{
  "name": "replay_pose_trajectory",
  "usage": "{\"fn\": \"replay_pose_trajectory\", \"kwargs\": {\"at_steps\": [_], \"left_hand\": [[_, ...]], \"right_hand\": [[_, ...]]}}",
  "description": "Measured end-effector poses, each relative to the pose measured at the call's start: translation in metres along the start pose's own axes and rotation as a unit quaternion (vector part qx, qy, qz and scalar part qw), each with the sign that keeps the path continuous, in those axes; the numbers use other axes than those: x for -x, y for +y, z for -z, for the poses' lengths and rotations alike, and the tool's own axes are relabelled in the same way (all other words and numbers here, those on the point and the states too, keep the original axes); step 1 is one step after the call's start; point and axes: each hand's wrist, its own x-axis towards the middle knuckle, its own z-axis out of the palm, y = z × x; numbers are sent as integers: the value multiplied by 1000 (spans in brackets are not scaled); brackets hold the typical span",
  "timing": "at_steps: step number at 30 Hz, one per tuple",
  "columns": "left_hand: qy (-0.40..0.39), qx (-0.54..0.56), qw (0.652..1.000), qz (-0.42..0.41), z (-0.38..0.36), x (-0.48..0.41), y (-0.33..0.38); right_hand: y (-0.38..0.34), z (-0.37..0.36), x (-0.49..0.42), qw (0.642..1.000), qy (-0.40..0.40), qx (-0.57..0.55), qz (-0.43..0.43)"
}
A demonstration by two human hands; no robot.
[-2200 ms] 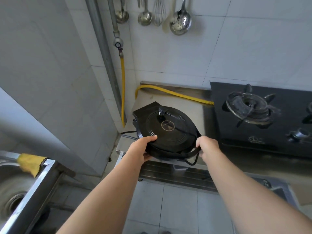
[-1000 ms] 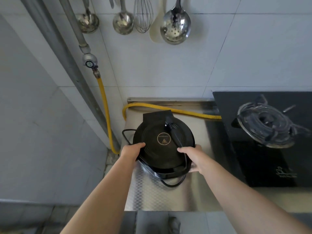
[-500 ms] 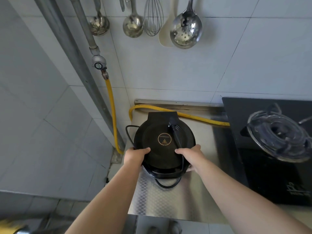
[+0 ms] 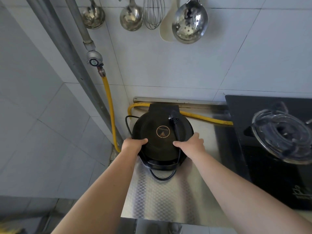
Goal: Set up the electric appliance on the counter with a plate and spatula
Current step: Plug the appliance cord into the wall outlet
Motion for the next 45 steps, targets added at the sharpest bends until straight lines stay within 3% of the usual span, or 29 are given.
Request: {"fn": "replay_pose_trajectory", "kwargs": {"at_steps": [3,9,14,20,25,32,37,45], "left_hand": [[4,-63,998,-25,0,5,-1],[73,-154,983,-62,1,23,4],[133,-190,958,-170,4,40,16],[-13,-210,939,-271,-5,72,40],[-145,-204,928,-276,-19,102,53],[-332,-232,876,-261,-32,138,70],[-331,-220,868,-297,-24,146,95],[-245,-208,872,-370,-16,154,149]], "right_hand": [[-11,2,3,981,107,103,125],[-36,6,2,984,-17,107,144],[-42,14,10,982,6,30,188],[-62,59,34,966,17,-71,247],[-88,105,60,953,22,-167,252],[-109,164,83,915,34,-283,285],[-120,207,91,880,14,-390,273],[-142,253,101,852,34,-422,309]]}}
